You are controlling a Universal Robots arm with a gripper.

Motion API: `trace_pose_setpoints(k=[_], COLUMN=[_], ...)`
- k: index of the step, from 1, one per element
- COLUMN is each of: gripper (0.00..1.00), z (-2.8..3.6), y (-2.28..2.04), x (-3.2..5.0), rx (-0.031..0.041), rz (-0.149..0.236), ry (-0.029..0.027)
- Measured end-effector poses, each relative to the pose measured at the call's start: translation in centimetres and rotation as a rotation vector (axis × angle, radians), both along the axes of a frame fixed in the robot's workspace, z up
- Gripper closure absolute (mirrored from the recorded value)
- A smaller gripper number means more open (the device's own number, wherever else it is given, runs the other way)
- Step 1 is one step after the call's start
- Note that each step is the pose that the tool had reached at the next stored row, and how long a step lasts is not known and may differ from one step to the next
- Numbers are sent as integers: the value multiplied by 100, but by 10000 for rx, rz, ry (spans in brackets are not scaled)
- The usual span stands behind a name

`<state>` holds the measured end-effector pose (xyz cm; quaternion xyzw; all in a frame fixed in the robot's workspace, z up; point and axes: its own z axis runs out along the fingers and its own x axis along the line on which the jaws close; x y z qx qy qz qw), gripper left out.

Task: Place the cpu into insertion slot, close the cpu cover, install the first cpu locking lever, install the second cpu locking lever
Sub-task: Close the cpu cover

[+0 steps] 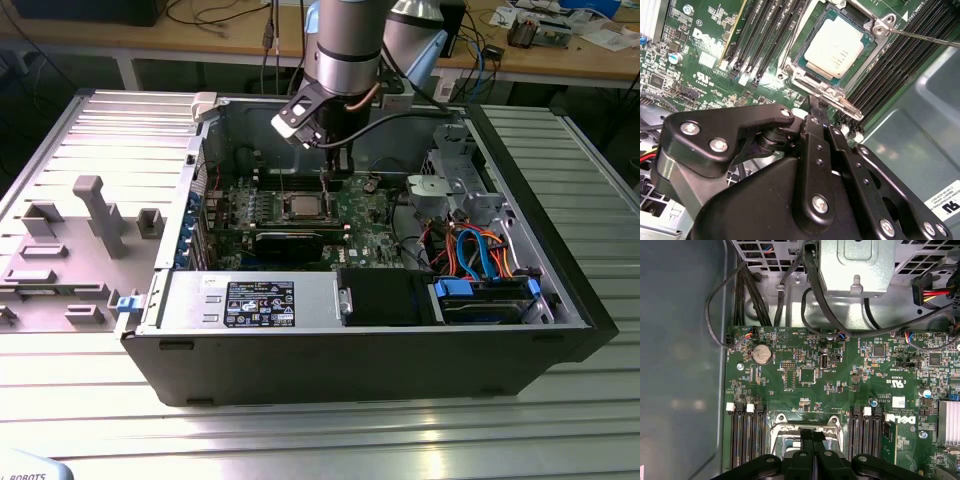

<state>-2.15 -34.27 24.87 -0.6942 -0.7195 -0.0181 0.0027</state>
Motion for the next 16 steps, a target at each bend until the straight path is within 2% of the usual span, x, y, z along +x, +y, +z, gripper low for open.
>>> trace_pose_setpoints(k=[16], gripper=[89], z=[0], y=[0], x=[-38], rx=[-1], rz=[-1], ry=[0])
